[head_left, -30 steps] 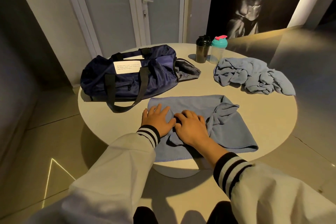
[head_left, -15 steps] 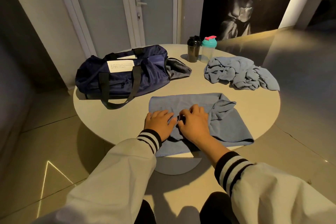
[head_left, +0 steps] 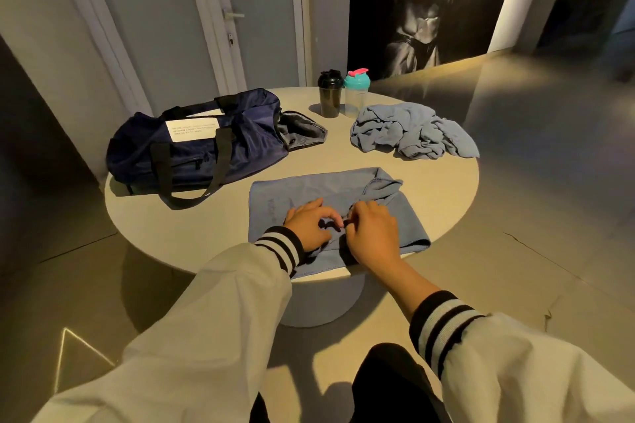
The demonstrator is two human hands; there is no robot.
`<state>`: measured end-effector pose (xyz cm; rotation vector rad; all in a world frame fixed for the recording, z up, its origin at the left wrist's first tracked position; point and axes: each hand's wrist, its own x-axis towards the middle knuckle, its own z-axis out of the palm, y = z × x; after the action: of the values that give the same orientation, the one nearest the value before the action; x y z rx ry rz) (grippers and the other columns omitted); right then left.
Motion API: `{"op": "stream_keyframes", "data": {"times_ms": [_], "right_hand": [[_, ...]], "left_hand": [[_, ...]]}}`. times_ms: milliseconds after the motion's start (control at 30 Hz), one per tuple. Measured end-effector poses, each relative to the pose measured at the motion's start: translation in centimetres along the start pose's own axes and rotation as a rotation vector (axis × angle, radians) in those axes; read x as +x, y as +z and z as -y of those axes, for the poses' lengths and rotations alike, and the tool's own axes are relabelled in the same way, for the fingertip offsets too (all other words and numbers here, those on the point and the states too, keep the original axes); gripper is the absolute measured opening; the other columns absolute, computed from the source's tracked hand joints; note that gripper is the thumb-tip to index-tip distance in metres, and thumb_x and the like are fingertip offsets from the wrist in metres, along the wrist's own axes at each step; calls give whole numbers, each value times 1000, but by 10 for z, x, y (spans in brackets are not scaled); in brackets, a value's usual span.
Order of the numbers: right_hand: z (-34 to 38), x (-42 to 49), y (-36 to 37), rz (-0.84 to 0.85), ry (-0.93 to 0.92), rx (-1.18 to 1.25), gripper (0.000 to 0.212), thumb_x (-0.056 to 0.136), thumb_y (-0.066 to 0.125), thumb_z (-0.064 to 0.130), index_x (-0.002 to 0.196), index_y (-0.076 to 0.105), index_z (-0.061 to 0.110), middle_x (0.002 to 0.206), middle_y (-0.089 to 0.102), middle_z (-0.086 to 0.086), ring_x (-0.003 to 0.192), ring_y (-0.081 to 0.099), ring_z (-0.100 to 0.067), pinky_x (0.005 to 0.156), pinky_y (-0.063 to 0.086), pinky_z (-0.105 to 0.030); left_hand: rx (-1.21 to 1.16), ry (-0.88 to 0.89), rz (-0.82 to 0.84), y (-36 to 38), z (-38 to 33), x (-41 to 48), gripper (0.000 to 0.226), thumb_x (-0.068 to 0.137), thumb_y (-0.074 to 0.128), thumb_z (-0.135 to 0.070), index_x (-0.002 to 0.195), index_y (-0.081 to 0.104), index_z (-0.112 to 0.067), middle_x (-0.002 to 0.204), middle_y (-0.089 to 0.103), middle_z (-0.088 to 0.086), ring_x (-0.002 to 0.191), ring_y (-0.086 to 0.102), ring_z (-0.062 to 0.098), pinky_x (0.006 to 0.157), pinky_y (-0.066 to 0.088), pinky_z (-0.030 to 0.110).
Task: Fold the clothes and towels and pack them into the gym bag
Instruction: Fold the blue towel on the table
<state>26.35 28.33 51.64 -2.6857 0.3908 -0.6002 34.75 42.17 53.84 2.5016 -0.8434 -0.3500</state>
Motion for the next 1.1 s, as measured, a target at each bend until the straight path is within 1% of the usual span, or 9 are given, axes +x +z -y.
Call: {"op": "stream_keyframes", "data": {"times_ms": [100,267,433,533,667,767,867,967,1100], "right_hand": [[-12,-14,7,80,33,80,21,92,55,22,113,58,16,119,56,-11,113,50,-34,89,37,-44],[-17,-29,6,83,5,138,41,88,54,31,128,55,21,121,60,-3,115,51,-25,98,35,-39],[-14,-30,3,103,56,94,48,88,49,47,130,51,26,126,56,-3,123,45,-24,107,29,-43],[-2,-28,4,151,104,-9,41,91,42,47,124,48,24,126,50,-9,126,38,-31,112,25,-52],[20,-26,10,171,-21,-27,35,92,49,35,123,51,21,129,44,-10,131,33,-34,119,9,-59],[27,-21,14,218,-150,-2,48,88,50,40,132,55,23,135,43,-11,134,33,-35,116,20,-50],[25,-22,18,153,-173,-9,53,82,49,52,128,60,29,139,39,-13,135,28,-34,112,25,-49],[28,-25,15,83,-241,61,40,87,56,59,117,63,34,117,41,-2,115,32,-23,97,30,-42],[47,-26,19,247,-294,1,37,95,51,58,123,62,36,114,52,3,118,34,-21,88,23,-39]], "left_hand": [[44,-27,-4,9,-8,2,49,88,62,-26,136,56,-35,143,52,0,134,44,29,114,34,47],[83,-96,-89,15,-9,-2,57,93,61,-28,148,46,-23,149,44,6,137,34,30,116,29,40],[-204,-177,-517,-3,-4,-18,56,95,58,-15,149,42,-15,149,39,5,138,29,27,115,27,36],[-316,-313,-623,-24,10,-25,58,96,60,-18,150,40,-12,150,36,7,135,39,28,114,31,36],[-306,-406,-433,-28,36,-35,52,90,57,-31,137,52,-10,142,41,16,113,56,33,106,45,42],[-196,-358,-332,-12,37,-45,51,94,60,-33,143,48,-25,149,36,12,132,42,33,114,35,41],[-25,-289,-290,5,46,-53,39,94,57,-40,133,56,-36,143,45,4,132,35,30,113,31,39],[50,-204,-252,9,57,-62,38,97,54,-36,135,57,-32,144,50,2,131,37,26,112,32,35],[153,-96,-216,8,69,-68,44,104,46,-35,146,48,-23,155,42,1,142,35,22,119,24,34]]}}
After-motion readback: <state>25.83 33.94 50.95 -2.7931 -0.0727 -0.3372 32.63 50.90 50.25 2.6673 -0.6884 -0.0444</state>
